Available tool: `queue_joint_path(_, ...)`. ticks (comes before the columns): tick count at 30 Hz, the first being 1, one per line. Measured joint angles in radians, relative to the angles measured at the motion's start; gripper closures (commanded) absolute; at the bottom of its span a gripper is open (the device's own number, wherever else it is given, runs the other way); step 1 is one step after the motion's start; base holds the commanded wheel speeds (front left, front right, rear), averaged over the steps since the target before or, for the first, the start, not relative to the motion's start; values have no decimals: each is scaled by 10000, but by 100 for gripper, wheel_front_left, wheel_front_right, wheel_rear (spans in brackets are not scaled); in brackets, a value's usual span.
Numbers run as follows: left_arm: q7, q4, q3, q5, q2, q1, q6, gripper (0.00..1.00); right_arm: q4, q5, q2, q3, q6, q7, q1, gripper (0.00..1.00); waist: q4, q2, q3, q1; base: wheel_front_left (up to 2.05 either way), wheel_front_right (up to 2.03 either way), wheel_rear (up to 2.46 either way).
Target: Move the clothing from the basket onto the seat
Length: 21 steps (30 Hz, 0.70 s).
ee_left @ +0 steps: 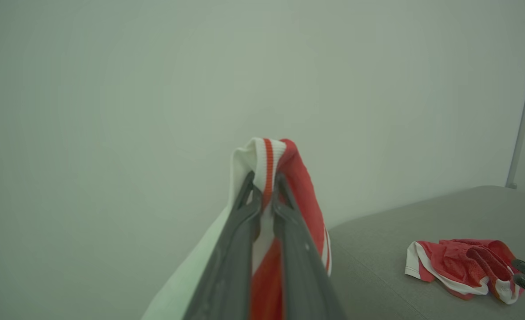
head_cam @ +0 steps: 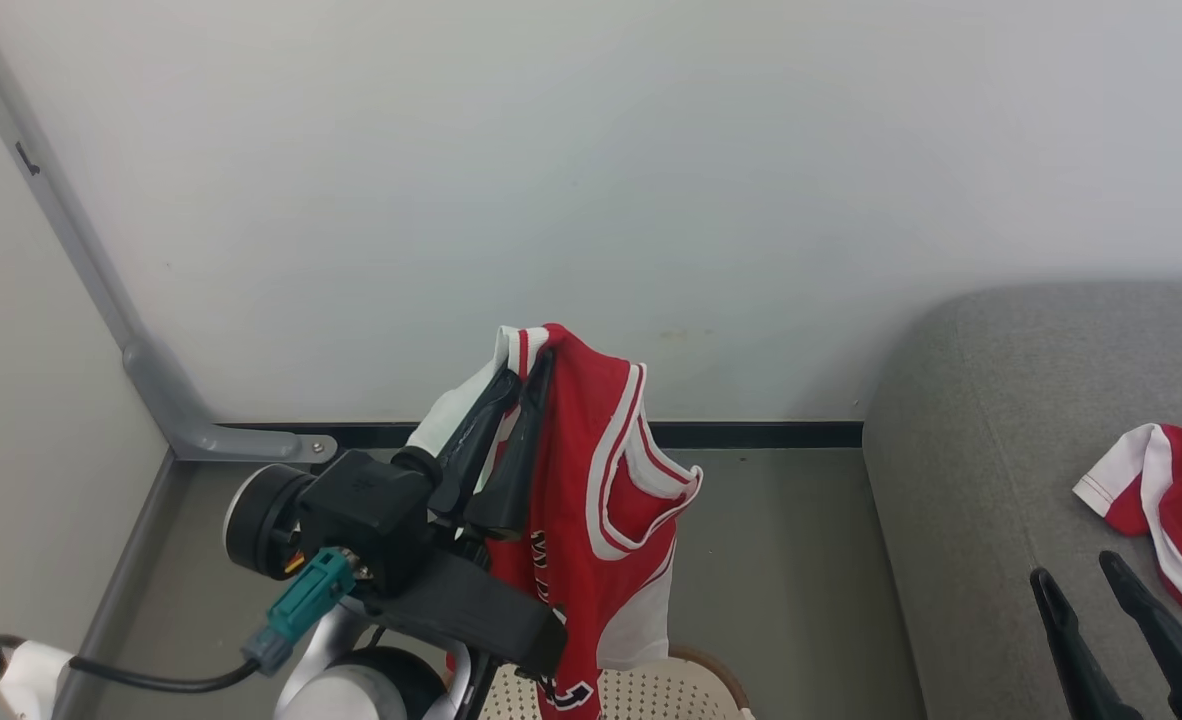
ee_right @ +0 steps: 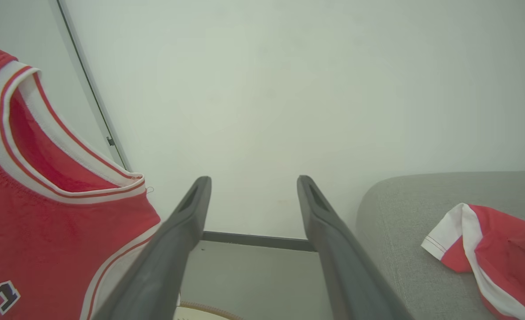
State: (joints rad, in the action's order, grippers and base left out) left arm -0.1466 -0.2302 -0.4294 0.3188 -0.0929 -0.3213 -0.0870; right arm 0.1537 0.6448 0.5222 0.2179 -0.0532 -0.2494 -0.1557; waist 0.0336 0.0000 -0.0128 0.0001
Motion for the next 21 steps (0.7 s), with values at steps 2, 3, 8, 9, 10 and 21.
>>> queue_joint_path(2, -2, -4, -17, 23, 2, -32, 6, 100, -88, -17, 21, 136, -180, 0, 252, 0, 41, 0, 6, 0, 0, 0, 0)
queue_joint_path(3, -12, -6, -48, 52, 6, -60, 82, 100, -102, -4, 19, 148, -224, 0, 349, 0, 69, 0, 9, 0, 0, 0, 0)
queue_joint_path(8, -13, -13, -132, 290, 54, -243, 242, 100, -316, 29, 107, 754, -566, 8, 1072, 0, 245, 0, 46, 0, 0, 0, 0)
queue_joint_path(9, -17, -12, -180, 399, 77, -287, 257, 100, -382, 63, 109, 1055, -627, 23, 1389, 0, 333, 0, 62, 0, 0, 0, 0)
queue_joint_path(10, -23, -6, -205, 403, 81, -299, 261, 100, -433, 59, 128, 1195, -631, 31, 1545, 0, 377, 0, 70, 0, 0, 0, 0)
queue_joint_path(21, -307, -21, -405, 591, 77, -525, 566, 100, -802, 474, 384, 3452, -702, 412, 3118, 0, 892, 0, 138, 0, 0, 0, 0)
